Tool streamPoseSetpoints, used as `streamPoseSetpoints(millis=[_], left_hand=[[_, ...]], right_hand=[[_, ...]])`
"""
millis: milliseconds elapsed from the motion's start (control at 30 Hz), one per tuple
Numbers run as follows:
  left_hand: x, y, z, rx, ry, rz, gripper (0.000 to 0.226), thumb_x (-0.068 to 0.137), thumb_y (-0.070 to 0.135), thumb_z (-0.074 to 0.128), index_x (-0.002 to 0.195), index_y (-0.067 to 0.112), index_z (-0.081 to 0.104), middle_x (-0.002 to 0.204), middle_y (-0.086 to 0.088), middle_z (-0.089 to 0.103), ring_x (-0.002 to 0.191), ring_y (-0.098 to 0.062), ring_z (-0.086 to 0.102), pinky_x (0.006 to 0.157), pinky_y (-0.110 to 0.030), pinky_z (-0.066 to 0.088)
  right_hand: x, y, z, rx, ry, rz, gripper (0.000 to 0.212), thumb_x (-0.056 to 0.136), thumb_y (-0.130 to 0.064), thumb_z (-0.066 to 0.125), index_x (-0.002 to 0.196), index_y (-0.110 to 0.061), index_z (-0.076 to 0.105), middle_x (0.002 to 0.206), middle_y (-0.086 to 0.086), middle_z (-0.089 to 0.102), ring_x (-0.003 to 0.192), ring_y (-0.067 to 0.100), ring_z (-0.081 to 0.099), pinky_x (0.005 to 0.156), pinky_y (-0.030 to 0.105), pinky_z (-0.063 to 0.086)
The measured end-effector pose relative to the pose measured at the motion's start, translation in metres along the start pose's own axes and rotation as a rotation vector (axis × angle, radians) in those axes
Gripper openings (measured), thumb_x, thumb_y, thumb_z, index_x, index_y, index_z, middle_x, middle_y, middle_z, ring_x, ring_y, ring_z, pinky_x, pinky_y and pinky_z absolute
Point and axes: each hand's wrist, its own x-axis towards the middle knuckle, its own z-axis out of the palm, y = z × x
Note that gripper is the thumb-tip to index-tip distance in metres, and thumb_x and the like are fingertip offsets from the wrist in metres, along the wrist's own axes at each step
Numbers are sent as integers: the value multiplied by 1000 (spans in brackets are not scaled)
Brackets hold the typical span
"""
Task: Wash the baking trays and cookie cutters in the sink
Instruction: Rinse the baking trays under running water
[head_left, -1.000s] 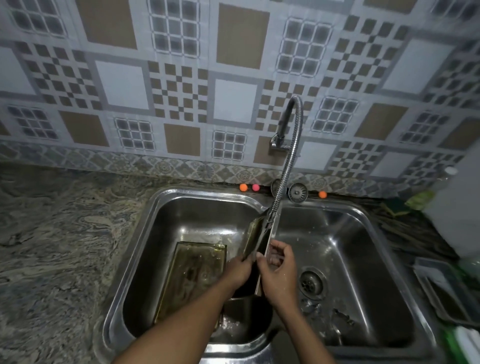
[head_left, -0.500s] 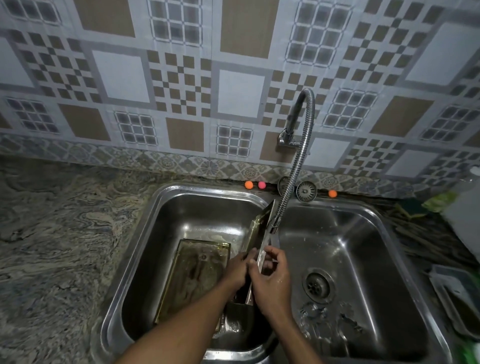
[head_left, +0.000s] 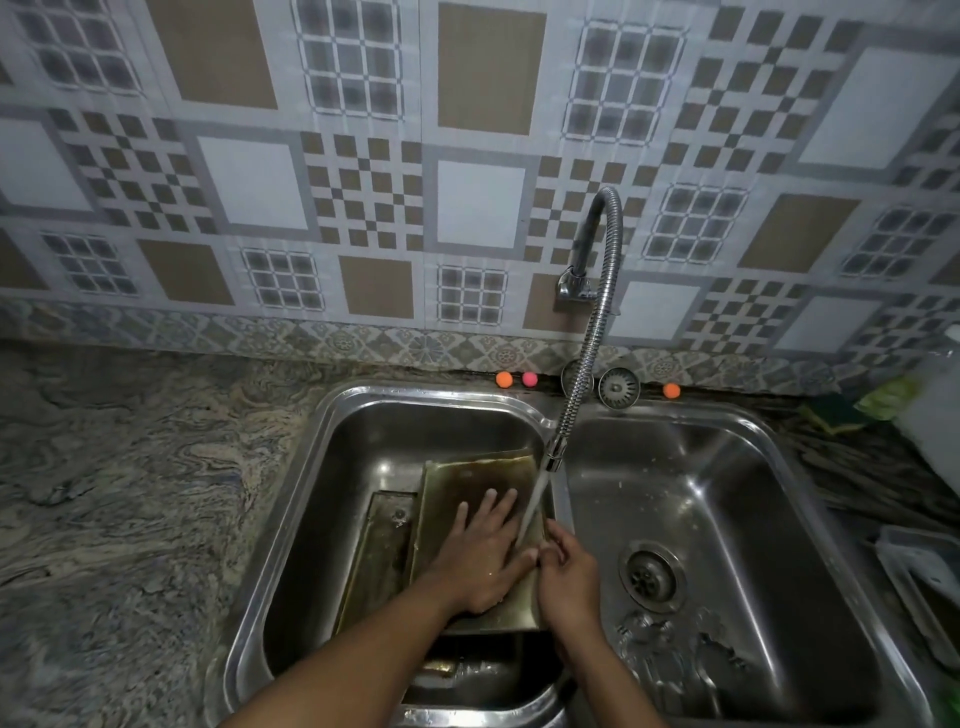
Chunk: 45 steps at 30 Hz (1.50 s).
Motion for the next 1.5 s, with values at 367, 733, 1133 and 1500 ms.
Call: streamPoseSetpoints(millis=[367,733,1133,1500], left_hand=[[31,-3,-7,33,85,-242,76,92,71,7,156,31,-4,163,14,-7,150,-17,-16,119,-57,-10],[4,16,8,-41,-85,-28,71,98,63,23,157,31,-1,165,4,-7,151,-17,-15,122,-46,-6],[16,22,2,-454,-20,-213,51,103,53,14,153,42,7,163,14,-5,150,-19,-15,119,-51,-13],[-4,2,-31,-1601,206,-491,48,100,10,47,143,32,44,125,-14,67,114,-27,65,98,-43,52]], right_hand=[[-13,9,-15,-66,8,-61,34,99,-13,51,131,-19,60,123,2,67,114,13,60,101,31,48],[-5,11,-8,-24,101,13,35,97,-4,47,129,-9,61,122,8,67,113,21,61,99,32,48],[-5,-1,9,120,-7,12,30,100,-16,51,129,-20,58,127,1,63,115,12,60,98,28,48],[0,-12,52,153,-387,-78,42,107,-16,29,139,-41,38,150,-11,37,124,-9,38,84,-4,34]])
